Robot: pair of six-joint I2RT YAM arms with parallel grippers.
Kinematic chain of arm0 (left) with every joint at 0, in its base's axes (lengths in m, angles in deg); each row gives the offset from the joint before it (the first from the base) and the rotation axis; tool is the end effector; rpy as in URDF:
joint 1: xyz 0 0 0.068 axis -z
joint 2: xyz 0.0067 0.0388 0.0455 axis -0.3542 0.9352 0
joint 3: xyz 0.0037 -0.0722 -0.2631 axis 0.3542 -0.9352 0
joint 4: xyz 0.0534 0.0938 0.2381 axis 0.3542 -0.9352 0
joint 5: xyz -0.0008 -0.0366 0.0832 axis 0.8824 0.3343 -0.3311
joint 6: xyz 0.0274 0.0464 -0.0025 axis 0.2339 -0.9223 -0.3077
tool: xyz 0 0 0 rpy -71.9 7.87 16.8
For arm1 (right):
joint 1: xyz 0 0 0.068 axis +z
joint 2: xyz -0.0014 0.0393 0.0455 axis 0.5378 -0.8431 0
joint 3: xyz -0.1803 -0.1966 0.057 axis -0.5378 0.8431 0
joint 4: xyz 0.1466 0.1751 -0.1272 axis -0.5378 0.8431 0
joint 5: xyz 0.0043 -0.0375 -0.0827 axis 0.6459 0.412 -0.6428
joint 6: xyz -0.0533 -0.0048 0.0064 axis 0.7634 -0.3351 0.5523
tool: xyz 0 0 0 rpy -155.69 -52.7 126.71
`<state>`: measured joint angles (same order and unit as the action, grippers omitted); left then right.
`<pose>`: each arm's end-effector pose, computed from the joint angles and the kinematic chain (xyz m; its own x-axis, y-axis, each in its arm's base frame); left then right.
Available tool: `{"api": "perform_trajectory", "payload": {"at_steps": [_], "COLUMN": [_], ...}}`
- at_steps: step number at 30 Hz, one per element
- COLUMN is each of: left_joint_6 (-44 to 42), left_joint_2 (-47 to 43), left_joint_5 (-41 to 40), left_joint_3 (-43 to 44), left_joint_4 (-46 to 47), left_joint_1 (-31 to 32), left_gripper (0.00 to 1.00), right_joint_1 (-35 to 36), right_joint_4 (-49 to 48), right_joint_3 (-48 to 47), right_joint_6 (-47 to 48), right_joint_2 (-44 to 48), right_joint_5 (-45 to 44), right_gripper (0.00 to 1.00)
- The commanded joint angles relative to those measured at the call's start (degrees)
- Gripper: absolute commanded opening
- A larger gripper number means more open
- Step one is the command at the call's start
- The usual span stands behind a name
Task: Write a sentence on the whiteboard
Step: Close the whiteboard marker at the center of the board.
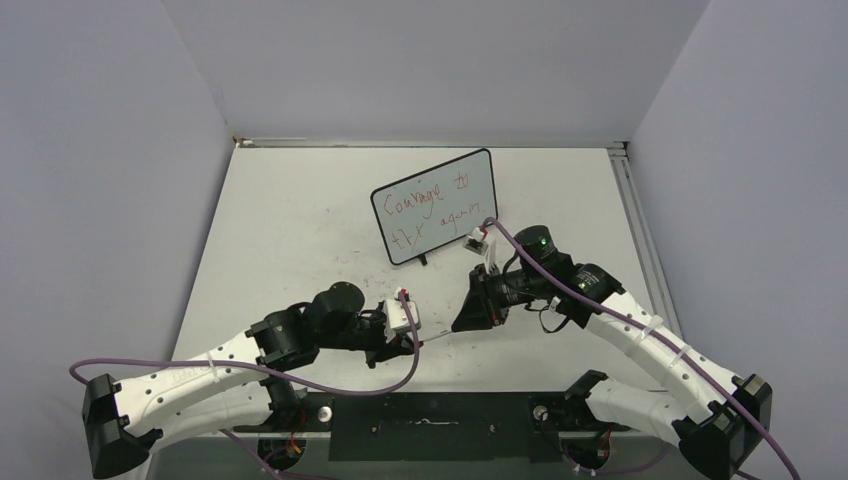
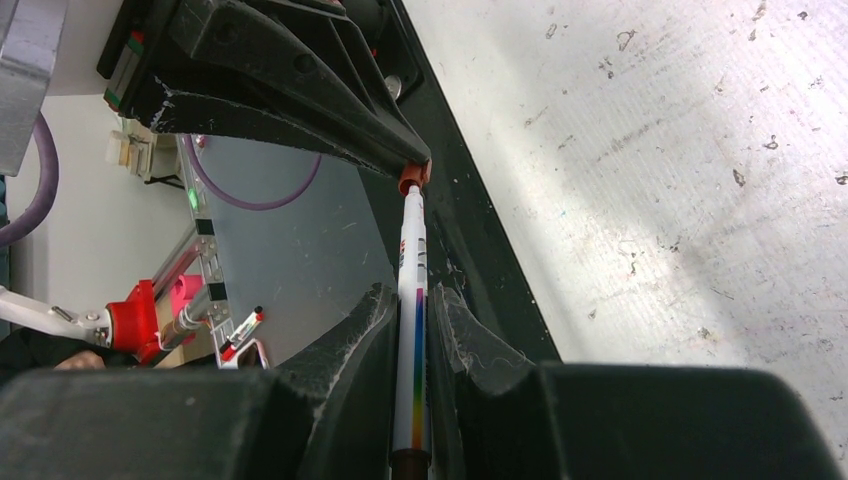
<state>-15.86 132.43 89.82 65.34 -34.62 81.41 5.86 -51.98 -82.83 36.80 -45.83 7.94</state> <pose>0.0804 -0.1666 0.2679 -0.1888 0.4632 -0.8659 0.9752 0.1922 -0.1099 0.1427 0.1486 0.3045 -0.7755 -0.3425 -0.5304 -0.6194 0.2497 0.7443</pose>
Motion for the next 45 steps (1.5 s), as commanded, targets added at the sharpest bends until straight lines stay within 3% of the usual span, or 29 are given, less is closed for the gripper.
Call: {"api": "perform_trajectory", "payload": {"at_steps": [1, 26, 38, 45], "left_joint_6": [-0.89, -0.71, -0.64, -0.63], "left_joint_2": [-0.11, 0.88, 0.24, -2.85], "left_joint_5": [0.42, 0.32, -2.63, -5.81], "left_joint_3": [2.25, 2.81, 3.86, 6.46], "left_joint_4": [1.09, 1.09, -0.05, -2.96], "left_joint_1": [0.24, 0.24, 0.24, 0.24], "left_gripper": [0.0, 0.0, 0.0, 0.41], "right_joint_1": [0.8, 5.27, 7.09, 6.95], "right_joint_4": [-1.35, -12.62, -41.84, -50.68], "right_joint_3": [-0.5, 4.33, 18.68, 22.12], "right_joint_6": [0.98, -3.48, -18.86, -22.9], "right_joint_2": [-0.15, -5.39, -4.82, -4.55], "right_joint_5": [0.21, -0.7, 4.82, 6.0], "right_gripper": [0.05, 0.05, 0.05, 0.05]}}
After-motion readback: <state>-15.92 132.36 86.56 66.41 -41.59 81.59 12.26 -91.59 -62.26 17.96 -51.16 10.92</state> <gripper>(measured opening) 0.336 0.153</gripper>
